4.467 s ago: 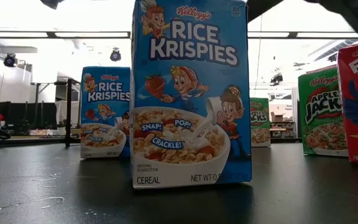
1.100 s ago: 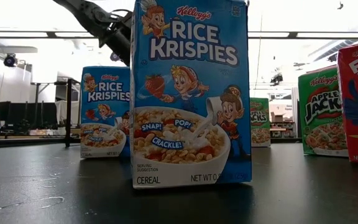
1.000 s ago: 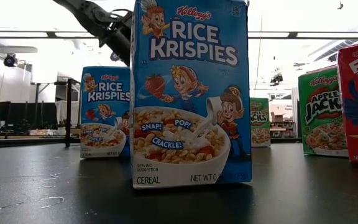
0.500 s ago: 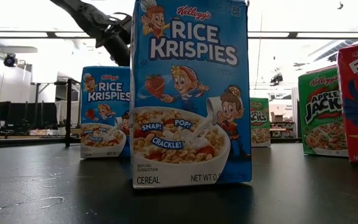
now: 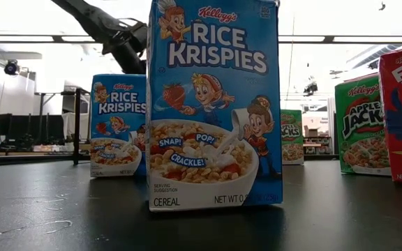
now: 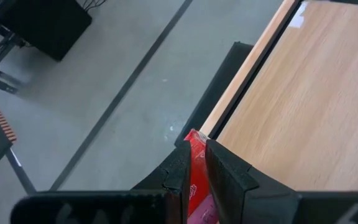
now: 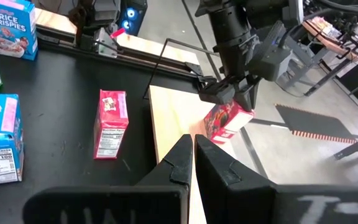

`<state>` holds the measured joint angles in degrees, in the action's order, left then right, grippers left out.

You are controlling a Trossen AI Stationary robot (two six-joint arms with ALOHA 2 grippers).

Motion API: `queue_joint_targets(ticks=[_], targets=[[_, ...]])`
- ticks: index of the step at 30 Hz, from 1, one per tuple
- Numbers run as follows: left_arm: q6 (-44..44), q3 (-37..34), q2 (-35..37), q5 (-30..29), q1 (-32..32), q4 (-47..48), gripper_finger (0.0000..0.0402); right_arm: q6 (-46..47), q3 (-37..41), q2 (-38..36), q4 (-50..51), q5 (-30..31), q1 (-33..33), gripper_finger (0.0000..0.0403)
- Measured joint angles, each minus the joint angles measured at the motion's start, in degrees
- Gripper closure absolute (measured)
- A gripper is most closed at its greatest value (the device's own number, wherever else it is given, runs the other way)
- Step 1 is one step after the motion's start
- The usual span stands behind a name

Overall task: Stack cereal on shelf
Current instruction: Put the top right red cereal box on the shelf, then put the top red cereal box on the shelf aligned with the other red cereal box

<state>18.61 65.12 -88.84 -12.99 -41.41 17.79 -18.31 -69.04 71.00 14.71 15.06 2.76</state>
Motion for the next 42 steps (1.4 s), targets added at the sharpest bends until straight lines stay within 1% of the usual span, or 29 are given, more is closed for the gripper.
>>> queue_joint_targets(ticks=[5, 9, 24, 29, 35, 38, 42], targets=[[-0.1, 0.0, 1.1, -1.0, -0.1, 2.6, 0.0365, 0.3, 0.0, 0.0, 0.0, 0.0, 0.0, 0.0394], [-0.2, -0.1, 2.0, -4.6, -0.2, 4.8, 0.0365, -0.4, 0.2, 0.0, 0.0, 0.0, 0.0, 0.0394], [-1.1, -0.2, 2.7, -4.7, -1.1, 5.8, 0.0365, -1.6, 1.0, 0.0, 0.0, 0.0, 0.0, 0.0394], [-1.1, -0.4, 5.0, -4.5, -0.5, 7.4, 0.0365, 0.5, 1.0, 0.0, 0.0, 0.0, 0.0, 0.0394], [-1.7, -0.4, 11.5, -3.1, 3.6, 10.3, 0.0365, 2.6, 1.0, -0.1, 0.1, 0.0, -0.1, 0.0394], [-2.9, -0.4, 14.9, -0.9, 7.1, 11.1, 0.0365, 2.9, 1.0, -0.1, 0.1, 0.0, -0.1, 0.0394], [-3.3, -0.4, 18.8, -0.8, 13.1, 10.8, 0.0365, 4.4, 1.1, -0.1, 0.1, -0.1, -0.1, 0.0394]])
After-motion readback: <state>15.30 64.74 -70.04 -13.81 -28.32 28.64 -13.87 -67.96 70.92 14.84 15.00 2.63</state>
